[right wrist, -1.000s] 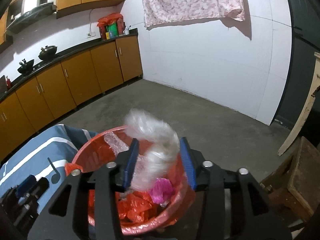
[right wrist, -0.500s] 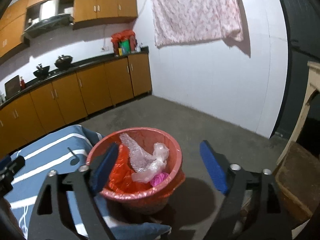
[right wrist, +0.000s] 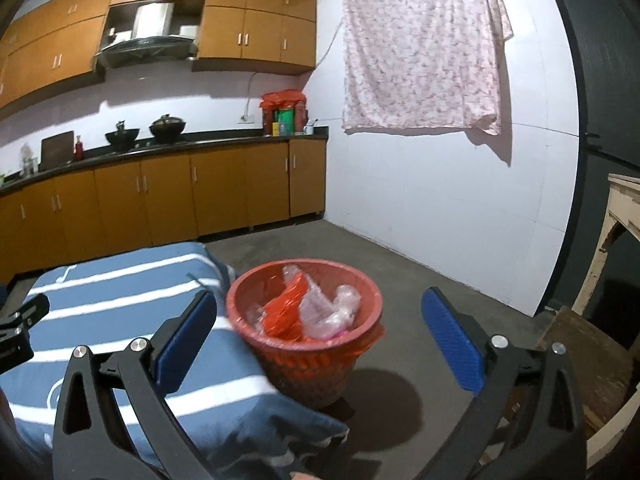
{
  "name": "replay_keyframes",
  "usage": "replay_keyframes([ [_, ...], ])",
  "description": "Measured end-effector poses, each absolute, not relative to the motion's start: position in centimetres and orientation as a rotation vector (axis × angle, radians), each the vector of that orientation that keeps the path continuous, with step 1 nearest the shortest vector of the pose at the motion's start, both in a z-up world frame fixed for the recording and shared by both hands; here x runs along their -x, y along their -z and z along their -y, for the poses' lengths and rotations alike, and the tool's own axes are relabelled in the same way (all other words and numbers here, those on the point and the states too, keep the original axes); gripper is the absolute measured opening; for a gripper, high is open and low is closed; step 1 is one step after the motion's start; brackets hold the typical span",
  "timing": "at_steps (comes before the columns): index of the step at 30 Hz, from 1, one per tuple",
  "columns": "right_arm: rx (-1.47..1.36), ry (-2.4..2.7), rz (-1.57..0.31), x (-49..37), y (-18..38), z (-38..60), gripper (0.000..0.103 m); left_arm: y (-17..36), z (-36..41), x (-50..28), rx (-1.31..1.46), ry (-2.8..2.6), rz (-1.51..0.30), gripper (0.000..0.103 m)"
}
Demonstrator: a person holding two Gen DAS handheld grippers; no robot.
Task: Collect trash
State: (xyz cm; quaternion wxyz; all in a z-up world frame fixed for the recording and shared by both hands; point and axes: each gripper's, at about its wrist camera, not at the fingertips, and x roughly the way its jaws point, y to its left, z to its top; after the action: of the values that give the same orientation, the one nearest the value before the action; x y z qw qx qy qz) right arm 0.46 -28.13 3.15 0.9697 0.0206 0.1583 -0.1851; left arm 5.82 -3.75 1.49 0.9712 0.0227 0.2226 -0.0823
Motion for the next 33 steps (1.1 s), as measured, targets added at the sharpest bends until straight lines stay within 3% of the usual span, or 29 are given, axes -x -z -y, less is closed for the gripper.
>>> replay_keyframes([
  [33,-0.01,0.293,-0.361,3.5,-0.9,22.3,0.101,-0.7,0.2,0.5,-0.023,0.122,-0.455,0.099],
])
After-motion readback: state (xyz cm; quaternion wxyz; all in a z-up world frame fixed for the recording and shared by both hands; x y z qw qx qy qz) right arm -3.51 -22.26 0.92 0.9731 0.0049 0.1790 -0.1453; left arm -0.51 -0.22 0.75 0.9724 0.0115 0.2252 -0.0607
